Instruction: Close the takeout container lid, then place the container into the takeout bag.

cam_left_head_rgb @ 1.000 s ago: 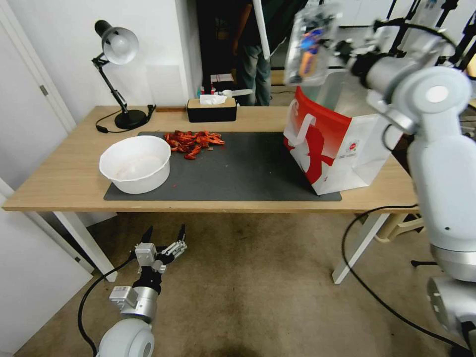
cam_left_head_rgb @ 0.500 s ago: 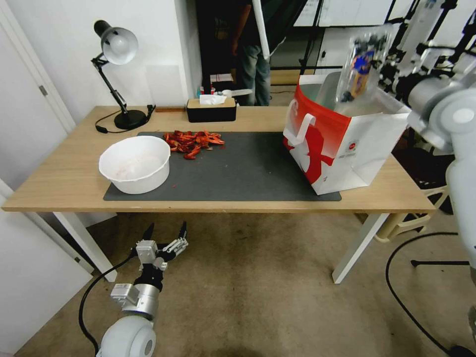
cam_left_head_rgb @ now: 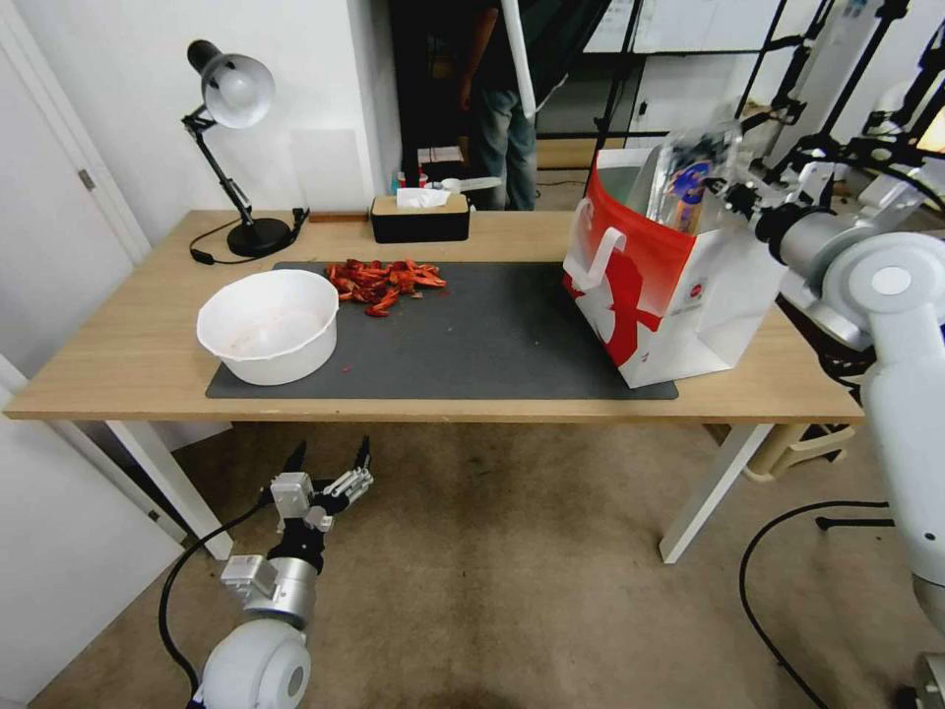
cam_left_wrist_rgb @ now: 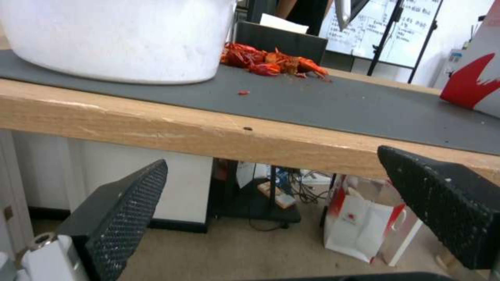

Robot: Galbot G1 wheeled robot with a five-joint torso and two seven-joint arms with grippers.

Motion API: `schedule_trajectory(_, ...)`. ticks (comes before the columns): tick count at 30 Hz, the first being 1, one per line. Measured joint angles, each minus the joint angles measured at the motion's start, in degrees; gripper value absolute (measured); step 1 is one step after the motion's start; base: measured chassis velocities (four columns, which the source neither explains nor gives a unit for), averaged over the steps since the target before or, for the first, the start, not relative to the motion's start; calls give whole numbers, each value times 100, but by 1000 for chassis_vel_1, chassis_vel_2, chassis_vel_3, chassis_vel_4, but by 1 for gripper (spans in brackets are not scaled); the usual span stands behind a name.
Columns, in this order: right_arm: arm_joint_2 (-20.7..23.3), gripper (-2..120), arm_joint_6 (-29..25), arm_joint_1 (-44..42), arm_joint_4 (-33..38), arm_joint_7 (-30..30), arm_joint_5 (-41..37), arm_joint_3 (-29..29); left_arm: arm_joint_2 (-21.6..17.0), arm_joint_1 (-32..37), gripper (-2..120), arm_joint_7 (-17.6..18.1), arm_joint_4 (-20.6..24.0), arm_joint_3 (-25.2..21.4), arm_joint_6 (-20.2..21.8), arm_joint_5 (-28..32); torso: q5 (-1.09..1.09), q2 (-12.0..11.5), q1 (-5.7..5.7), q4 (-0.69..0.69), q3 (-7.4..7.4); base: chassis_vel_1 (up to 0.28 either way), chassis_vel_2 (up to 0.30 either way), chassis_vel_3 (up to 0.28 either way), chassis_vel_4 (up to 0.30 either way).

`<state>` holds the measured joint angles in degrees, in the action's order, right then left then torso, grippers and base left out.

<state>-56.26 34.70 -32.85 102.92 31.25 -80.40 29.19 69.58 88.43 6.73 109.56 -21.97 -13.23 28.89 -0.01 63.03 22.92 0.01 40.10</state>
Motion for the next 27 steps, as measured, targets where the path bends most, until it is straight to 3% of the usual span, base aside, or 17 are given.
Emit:
schedule_trajectory(2, -5, 35, 32, -43, 30, 71, -9, 3, 11, -6, 100, 0, -10, 18, 18, 0, 0, 0, 0, -1, 0, 0, 0, 0, 0)
schedule_trajectory(7, 28, 49, 54, -68, 49, 111, -9, 27, 31, -2, 100, 0, -11, 36, 37, 4, 1, 0, 0, 0, 0, 0, 0, 0, 0)
schedule_trajectory(12, 135, 72, -88, -116, 162, -187, 95, 51, 40, 1, 100, 0, 54, 42, 60, 9, 1, 0, 0, -1, 1, 0, 0, 0, 0)
schedule_trajectory(17, 207, 85, -238, -118, 304, -492, 292, 15, 52, 13, 100, -13, 91, 36, 60, 14, 1, 0, 0, -1, 0, 0, 0, 0, 0)
schedule_trajectory(20, 254, 97, -439, -126, 491, -946, 478, -79, 66, 36, 100, -33, 119, 23, 45, 22, 1, 0, 0, -1, 0, 0, 0, 0, 0)
schedule_trajectory(22, 257, 98, -485, -133, 533, -1056, 521, -102, 69, 39, 100, -38, 121, 22, 42, 25, 1, 0, 0, -1, 0, 0, 0, 0, 0)
schedule_trajectory(24, 247, 100, -741, -230, 764, -1722, 877, -256, 86, 53, 100, -53, 130, 5, 18, 53, 0, 0, 0, 0, 0, 0, 0, 0, 0)
schedule_trajectory(27, 216, 100, -957, -387, 987, -2186, 1279, -378, 102, 56, 100, -65, 143, -15, -4, 67, 0, 0, 0, 1, 0, 0, 0, 0, 0)
